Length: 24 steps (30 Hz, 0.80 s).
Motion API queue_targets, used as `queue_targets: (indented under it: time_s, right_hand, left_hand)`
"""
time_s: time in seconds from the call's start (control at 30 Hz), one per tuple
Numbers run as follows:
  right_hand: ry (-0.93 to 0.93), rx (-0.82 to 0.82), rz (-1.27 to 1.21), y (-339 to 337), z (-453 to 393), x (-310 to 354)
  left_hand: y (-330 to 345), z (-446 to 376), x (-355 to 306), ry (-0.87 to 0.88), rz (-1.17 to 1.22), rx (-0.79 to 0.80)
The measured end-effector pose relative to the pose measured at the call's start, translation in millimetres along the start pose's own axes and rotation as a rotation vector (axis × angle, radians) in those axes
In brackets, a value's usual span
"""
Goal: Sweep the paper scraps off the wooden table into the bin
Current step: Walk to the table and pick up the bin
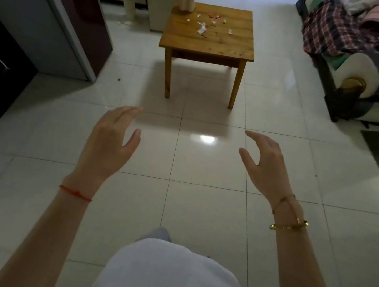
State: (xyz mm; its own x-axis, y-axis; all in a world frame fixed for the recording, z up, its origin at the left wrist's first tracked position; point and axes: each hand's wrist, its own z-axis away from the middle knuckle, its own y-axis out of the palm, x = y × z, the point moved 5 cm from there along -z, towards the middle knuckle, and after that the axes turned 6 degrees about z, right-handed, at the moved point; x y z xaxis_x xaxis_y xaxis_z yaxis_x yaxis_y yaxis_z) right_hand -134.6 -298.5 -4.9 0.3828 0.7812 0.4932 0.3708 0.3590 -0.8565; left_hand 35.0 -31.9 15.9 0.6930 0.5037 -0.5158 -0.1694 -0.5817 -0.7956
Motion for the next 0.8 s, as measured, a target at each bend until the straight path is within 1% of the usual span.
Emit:
queue_targets:
  time_s: [0.1, 0.2, 0.37, 0.57, 0.8]
  right_hand:
    - [0.005, 0.008, 0.014, 4, -13, -7]
    - [0.009, 0.043, 0.017, 12, -31, -14]
    - [0.011, 0.071, 0.023, 34, -88, -28]
    - [0.0, 0.055, 0.005, 56, -202, -34]
    - [-0.015, -0.004, 0.009, 66, -351, -22]
  left_hand:
    - [6, -8, 4, -0.025, -0.003, -0.02]
    - [17, -22, 12, -0.053, -0.008, 0.0]
    - [39, -69, 38, -0.082, -0.018, 0.009]
    - [65, -170, 82, -0.083, 0.002, 0.016]
    - [71, -309, 129, -0.067, 0.008, 0.011]
